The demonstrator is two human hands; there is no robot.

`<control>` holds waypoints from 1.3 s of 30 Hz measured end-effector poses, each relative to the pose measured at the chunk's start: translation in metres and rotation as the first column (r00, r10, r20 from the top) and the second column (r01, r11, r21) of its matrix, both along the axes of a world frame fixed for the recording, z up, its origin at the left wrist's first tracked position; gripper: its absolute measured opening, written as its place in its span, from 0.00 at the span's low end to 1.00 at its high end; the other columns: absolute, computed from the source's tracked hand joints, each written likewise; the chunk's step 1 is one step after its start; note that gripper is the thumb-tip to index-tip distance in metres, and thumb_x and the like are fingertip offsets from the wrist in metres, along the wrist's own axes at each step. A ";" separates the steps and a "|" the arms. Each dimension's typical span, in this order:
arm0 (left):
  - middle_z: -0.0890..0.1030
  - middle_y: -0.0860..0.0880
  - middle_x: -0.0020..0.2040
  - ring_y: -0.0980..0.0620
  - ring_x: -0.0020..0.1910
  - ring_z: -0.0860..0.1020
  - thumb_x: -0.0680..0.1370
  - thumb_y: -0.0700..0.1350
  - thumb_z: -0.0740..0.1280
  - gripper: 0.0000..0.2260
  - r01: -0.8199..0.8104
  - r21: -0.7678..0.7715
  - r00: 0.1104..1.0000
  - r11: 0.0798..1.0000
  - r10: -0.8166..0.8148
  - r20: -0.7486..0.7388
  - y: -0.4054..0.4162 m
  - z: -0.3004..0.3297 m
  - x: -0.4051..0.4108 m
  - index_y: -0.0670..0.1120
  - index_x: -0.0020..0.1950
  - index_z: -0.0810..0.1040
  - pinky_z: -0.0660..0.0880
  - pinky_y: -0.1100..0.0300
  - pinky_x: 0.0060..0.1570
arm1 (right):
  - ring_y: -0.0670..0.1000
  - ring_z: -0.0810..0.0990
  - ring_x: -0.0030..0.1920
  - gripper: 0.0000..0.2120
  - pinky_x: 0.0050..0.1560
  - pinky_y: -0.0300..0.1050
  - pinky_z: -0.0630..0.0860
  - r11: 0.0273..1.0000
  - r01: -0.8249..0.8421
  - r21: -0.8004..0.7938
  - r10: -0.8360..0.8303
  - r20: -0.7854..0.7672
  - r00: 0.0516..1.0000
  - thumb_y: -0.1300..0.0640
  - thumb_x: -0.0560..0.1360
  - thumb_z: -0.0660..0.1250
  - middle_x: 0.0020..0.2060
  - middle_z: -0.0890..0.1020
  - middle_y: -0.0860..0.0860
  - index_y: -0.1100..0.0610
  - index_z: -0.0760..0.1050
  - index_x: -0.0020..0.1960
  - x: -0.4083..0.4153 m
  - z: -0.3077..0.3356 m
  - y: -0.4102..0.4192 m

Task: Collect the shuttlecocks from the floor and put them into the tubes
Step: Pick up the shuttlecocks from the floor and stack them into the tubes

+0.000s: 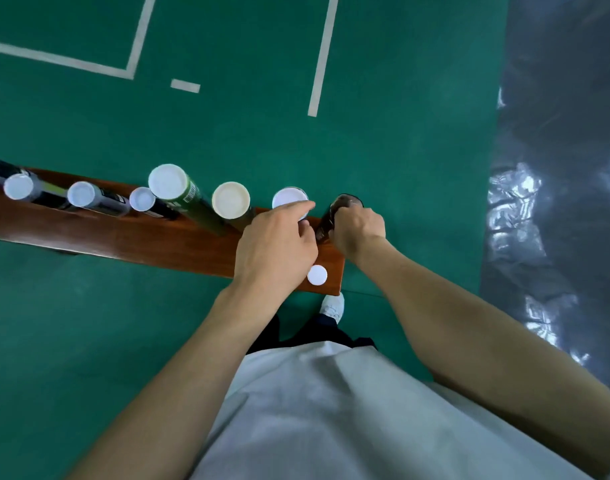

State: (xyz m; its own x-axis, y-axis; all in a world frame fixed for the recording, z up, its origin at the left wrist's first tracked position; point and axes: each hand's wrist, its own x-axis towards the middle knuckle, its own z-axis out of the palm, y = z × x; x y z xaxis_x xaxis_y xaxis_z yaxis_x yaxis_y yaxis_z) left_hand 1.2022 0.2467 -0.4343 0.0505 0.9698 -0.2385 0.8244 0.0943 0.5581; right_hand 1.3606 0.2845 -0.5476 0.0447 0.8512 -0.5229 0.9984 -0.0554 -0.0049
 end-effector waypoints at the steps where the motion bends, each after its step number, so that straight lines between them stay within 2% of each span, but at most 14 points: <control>1: 0.85 0.50 0.56 0.46 0.47 0.82 0.79 0.44 0.64 0.17 0.001 0.009 1.000 1.000 -0.002 0.015 0.000 0.002 0.000 0.55 0.66 0.81 0.76 0.55 0.46 | 0.61 0.83 0.53 0.12 0.42 0.49 0.72 1.000 0.000 -0.011 0.000 -0.005 1.000 0.49 0.80 0.67 0.57 0.82 0.57 0.55 0.82 0.57 0.001 0.001 0.002; 4: 0.85 0.52 0.57 0.48 0.48 0.83 0.79 0.44 0.64 0.16 0.041 0.006 0.996 0.999 -0.041 0.081 0.002 0.005 -0.002 0.55 0.65 0.81 0.77 0.56 0.47 | 0.60 0.83 0.51 0.15 0.43 0.49 0.73 0.996 -0.008 -0.089 0.006 -0.024 1.000 0.45 0.81 0.65 0.57 0.81 0.56 0.55 0.79 0.56 -0.001 0.007 0.005; 7: 0.85 0.55 0.56 0.52 0.46 0.83 0.80 0.45 0.65 0.15 0.082 0.026 0.989 0.996 -0.084 0.122 0.000 0.007 -0.003 0.55 0.65 0.81 0.73 0.62 0.46 | 0.58 0.79 0.43 0.11 0.42 0.47 0.71 0.997 0.035 -0.072 -0.042 -0.103 0.994 0.42 0.79 0.65 0.50 0.82 0.53 0.50 0.74 0.48 0.001 0.016 -0.002; 10: 0.85 0.55 0.57 0.52 0.47 0.83 0.80 0.45 0.65 0.16 0.100 0.044 0.989 0.994 -0.104 0.110 -0.001 0.009 -0.003 0.55 0.66 0.81 0.73 0.62 0.48 | 0.58 0.81 0.42 0.14 0.40 0.46 0.68 0.995 0.031 0.091 -0.020 -0.116 0.993 0.39 0.76 0.66 0.43 0.82 0.50 0.48 0.79 0.51 0.006 0.034 -0.015; 14: 0.86 0.54 0.49 0.51 0.42 0.81 0.80 0.44 0.65 0.16 0.091 0.046 0.990 0.995 -0.095 0.100 -0.004 0.020 0.009 0.56 0.66 0.80 0.79 0.56 0.46 | 0.57 0.84 0.45 0.15 0.40 0.48 0.78 0.951 0.033 0.308 0.030 -0.197 0.980 0.36 0.77 0.66 0.49 0.85 0.44 0.47 0.78 0.53 0.020 0.060 -0.028; 16: 0.85 0.54 0.54 0.52 0.48 0.82 0.80 0.45 0.65 0.16 0.061 0.054 0.994 0.997 -0.066 0.089 -0.005 0.026 0.017 0.55 0.67 0.79 0.80 0.55 0.50 | 0.56 0.83 0.44 0.13 0.40 0.49 0.79 0.915 0.072 0.397 0.049 -0.287 0.957 0.38 0.78 0.66 0.49 0.84 0.44 0.47 0.78 0.52 0.029 0.073 -0.028; 19: 0.80 0.55 0.67 0.54 0.63 0.78 0.80 0.45 0.67 0.18 -0.018 0.119 0.996 0.993 0.007 0.088 -0.005 0.032 0.020 0.53 0.69 0.78 0.75 0.56 0.64 | 0.54 0.86 0.51 0.16 0.49 0.52 0.81 0.853 0.229 0.469 0.050 -0.511 0.858 0.43 0.78 0.71 0.59 0.85 0.44 0.49 0.83 0.61 0.033 0.091 -0.021; 23: 0.76 0.57 0.71 0.55 0.70 0.73 0.79 0.48 0.68 0.19 -0.159 0.203 0.987 0.966 0.149 0.062 -0.003 0.055 0.012 0.54 0.71 0.77 0.68 0.57 0.71 | 0.50 0.85 0.40 0.14 0.49 0.51 0.82 0.822 0.292 0.488 0.152 -0.683 0.715 0.46 0.78 0.73 0.58 0.85 0.44 0.51 0.84 0.60 0.025 0.123 -0.002; 26: 0.76 0.57 0.70 0.58 0.69 0.73 0.79 0.47 0.69 0.18 -0.276 0.284 0.961 0.918 0.263 0.084 -0.012 0.081 -0.002 0.54 0.69 0.78 0.63 0.68 0.68 | 0.45 0.79 0.31 0.13 0.45 0.48 0.80 0.847 0.289 0.447 0.191 -0.762 0.619 0.44 0.78 0.72 0.51 0.86 0.42 0.48 0.84 0.60 0.011 0.150 0.002; 28: 0.77 0.58 0.70 0.60 0.68 0.73 0.79 0.47 0.69 0.17 -0.347 0.333 0.938 0.877 0.332 0.103 -0.026 0.100 -0.016 0.55 0.68 0.78 0.63 0.70 0.67 | 0.43 0.75 0.28 0.13 0.40 0.45 0.76 0.860 0.284 0.424 0.219 -0.809 0.545 0.43 0.78 0.72 0.43 0.83 0.40 0.46 0.84 0.59 -0.005 0.169 -0.001; 30: 0.77 0.58 0.70 0.60 0.69 0.73 0.79 0.47 0.70 0.17 -0.410 0.371 0.911 0.833 0.393 0.124 -0.047 0.116 -0.035 0.55 0.68 0.78 0.67 0.63 0.69 | 0.43 0.76 0.31 0.12 0.41 0.45 0.78 0.869 0.239 0.433 0.279 -0.829 0.485 0.42 0.78 0.71 0.46 0.84 0.38 0.46 0.83 0.58 -0.029 0.186 -0.009; 32: 0.77 0.58 0.69 0.60 0.69 0.73 0.78 0.47 0.70 0.17 -0.457 0.402 0.886 0.793 0.446 0.126 -0.070 0.128 -0.055 0.55 0.68 0.79 0.68 0.63 0.69 | 0.42 0.78 0.35 0.13 0.45 0.47 0.80 0.874 0.189 0.447 0.334 -0.836 0.435 0.41 0.77 0.71 0.51 0.85 0.38 0.46 0.84 0.57 -0.057 0.201 -0.021; 36: 0.78 0.57 0.68 0.59 0.67 0.75 0.77 0.46 0.72 0.17 -0.603 0.467 0.778 0.646 0.606 0.166 -0.148 0.153 -0.118 0.54 0.66 0.80 0.71 0.56 0.69 | 0.42 0.81 0.40 0.13 0.51 0.49 0.81 0.892 0.065 0.447 0.415 -0.868 0.274 0.43 0.76 0.73 0.52 0.85 0.39 0.47 0.84 0.58 -0.142 0.230 -0.068; 39: 0.77 0.59 0.69 0.56 0.57 0.78 0.77 0.48 0.72 0.17 -0.713 0.477 0.647 0.514 0.744 0.164 -0.229 0.167 -0.171 0.55 0.66 0.80 0.74 0.54 0.63 | 0.41 0.84 0.47 0.16 0.55 0.49 0.81 0.893 -0.095 0.439 0.449 -0.880 0.153 0.43 0.76 0.73 0.55 0.85 0.38 0.46 0.82 0.61 -0.221 0.245 -0.122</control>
